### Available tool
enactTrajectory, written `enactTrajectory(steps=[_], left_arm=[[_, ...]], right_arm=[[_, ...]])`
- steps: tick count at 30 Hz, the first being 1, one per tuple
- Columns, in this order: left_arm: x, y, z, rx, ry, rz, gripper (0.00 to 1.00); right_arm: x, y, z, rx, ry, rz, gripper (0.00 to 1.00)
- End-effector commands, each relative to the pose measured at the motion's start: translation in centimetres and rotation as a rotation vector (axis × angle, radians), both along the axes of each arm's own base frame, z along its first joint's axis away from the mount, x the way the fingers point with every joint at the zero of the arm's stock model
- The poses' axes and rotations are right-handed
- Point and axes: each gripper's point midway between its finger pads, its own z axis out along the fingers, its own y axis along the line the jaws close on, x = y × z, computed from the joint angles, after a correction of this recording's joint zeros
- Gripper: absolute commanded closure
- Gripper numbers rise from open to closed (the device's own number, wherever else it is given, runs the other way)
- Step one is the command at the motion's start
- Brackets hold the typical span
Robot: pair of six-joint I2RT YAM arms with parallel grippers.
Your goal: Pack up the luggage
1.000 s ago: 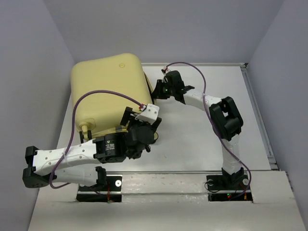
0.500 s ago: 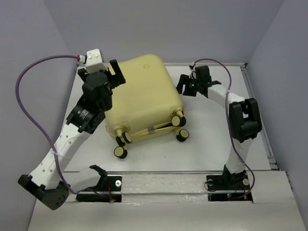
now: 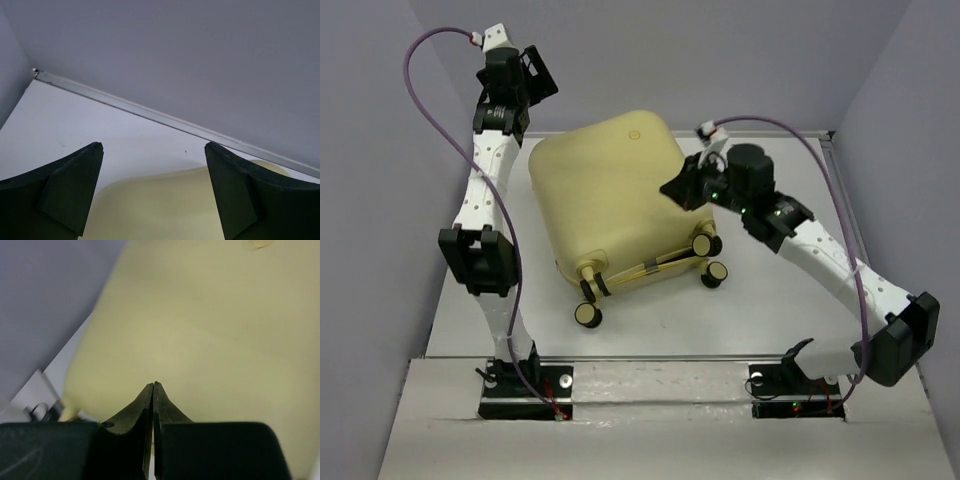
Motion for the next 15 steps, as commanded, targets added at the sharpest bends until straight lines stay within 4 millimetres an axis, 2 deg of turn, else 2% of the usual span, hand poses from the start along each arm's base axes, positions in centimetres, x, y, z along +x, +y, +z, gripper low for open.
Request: enactTrajectory(steps=[1, 2, 3, 4, 5, 6, 7, 8, 9, 11, 14, 15], left_arm=[[4.5, -1.3, 1.9, -0.050, -0.046, -0.135, 0.05], [6.4, -2.2, 0.7, -0.066, -0.042, -0.211, 0.05], [7.2, -2.5, -0.1, -0.075, -0.040, -0.245, 0.05], [8.9, -2.8, -2.5, -0.110, -0.020, -0.263, 0.05], [9.4, -3.2, -3.4, -0.144, -0.016, -0.321, 0.05], [10.2, -4.0, -3.5, -0.164, -0.052, -0.365, 0.05], [10.7, -4.7, -4.4, -0.188, -0.054, -0.398, 0.06], [11.5, -5.2, -6.5, -0.210, -0.033, -0.422, 0.06], [11.9, -6.1, -6.7, -0.214, -0.058, -0.482, 0.06], [12.7, -7.2, -9.1, -0.242, -0.037, -0.549, 0.08], [13.3, -8.3, -12.2, -0.268, -0.009, -0.612, 0.09], [13.1, -8.7, -13.0, -0.266, 0.002, -0.643, 0.09]], right_arm=[[-9.1, 7.1, -5.5, -0.124, 0.027, 0.264, 0.93], [-12.1, 8.3, -5.8, -0.131, 0.021, 0.343, 0.93], [-13.6, 8.5, -6.7, -0.142, 0.033, 0.379, 0.93], [-15.3, 8.2, -9.3, -0.173, 0.082, 0.415, 0.93], [-17.3, 8.2, -10.1, -0.186, 0.104, 0.456, 0.93], [-18.2, 7.9, -11.4, -0.201, 0.128, 0.472, 0.93], [-18.6, 7.4, -12.6, -0.217, 0.157, 0.472, 0.93], [-18.8, 7.0, -13.8, -0.232, 0.187, 0.458, 0.93], [-18.5, 6.1, -15.9, -0.268, 0.229, 0.405, 0.93], [-17.8, 5.0, -18.1, -0.309, 0.265, 0.320, 0.93], [-16.2, 4.1, -19.8, -0.352, 0.270, 0.205, 0.93], [-14.9, 3.6, -19.7, -0.369, 0.249, 0.133, 0.93]])
